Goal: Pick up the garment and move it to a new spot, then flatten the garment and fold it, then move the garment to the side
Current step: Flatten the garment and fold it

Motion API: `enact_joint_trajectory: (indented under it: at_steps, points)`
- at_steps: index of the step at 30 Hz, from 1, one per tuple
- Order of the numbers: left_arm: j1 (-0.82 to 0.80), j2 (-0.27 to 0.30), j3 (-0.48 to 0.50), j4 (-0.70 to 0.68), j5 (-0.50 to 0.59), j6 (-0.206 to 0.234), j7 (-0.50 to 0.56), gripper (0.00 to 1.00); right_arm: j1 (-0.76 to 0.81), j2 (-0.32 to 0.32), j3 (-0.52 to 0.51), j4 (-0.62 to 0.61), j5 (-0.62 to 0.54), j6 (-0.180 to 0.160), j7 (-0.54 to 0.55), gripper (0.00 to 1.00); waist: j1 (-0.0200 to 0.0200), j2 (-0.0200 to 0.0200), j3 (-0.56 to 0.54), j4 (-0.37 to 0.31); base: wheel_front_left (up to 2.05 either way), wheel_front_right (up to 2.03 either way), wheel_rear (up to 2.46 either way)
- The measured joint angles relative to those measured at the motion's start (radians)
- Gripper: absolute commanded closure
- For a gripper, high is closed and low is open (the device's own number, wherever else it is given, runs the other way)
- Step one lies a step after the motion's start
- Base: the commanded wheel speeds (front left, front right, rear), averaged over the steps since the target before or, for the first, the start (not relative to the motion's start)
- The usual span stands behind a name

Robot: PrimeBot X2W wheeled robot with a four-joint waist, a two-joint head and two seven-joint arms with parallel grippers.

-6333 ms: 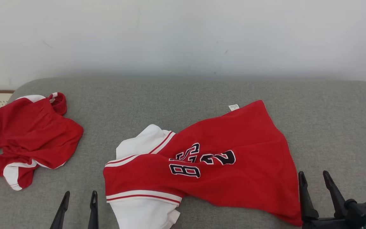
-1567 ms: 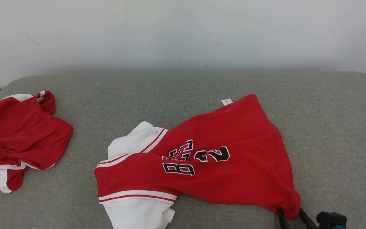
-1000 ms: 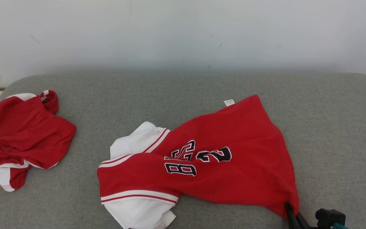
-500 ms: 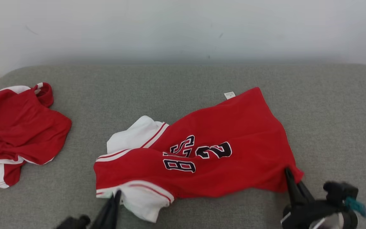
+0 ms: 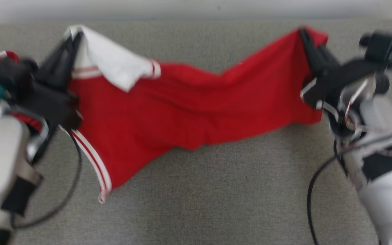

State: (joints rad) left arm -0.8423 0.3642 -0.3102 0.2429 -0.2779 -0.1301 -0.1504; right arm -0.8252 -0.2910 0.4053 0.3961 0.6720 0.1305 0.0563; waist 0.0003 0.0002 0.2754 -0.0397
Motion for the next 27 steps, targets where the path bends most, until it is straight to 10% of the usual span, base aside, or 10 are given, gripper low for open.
enact_joint_trajectory:
  at_steps: [12,27]
  points:
    - [-0.69,0.104,-0.161,0.248,-0.151,0.0,0.094,1.0,-0.682,0.031,-0.029,0.35,0.137,0.0,0.03,1.0,0.0003,0.0001,0.227,-0.02,0.0,0.0,0.0]
    - [-1.161,-0.004,-0.255,0.46,-0.102,0.008,0.07,1.0,-1.134,0.088,-0.044,0.681,0.022,0.0,-0.155,1.0,-0.0007,-0.0003,0.262,-0.085,0.0,0.0,0.0]
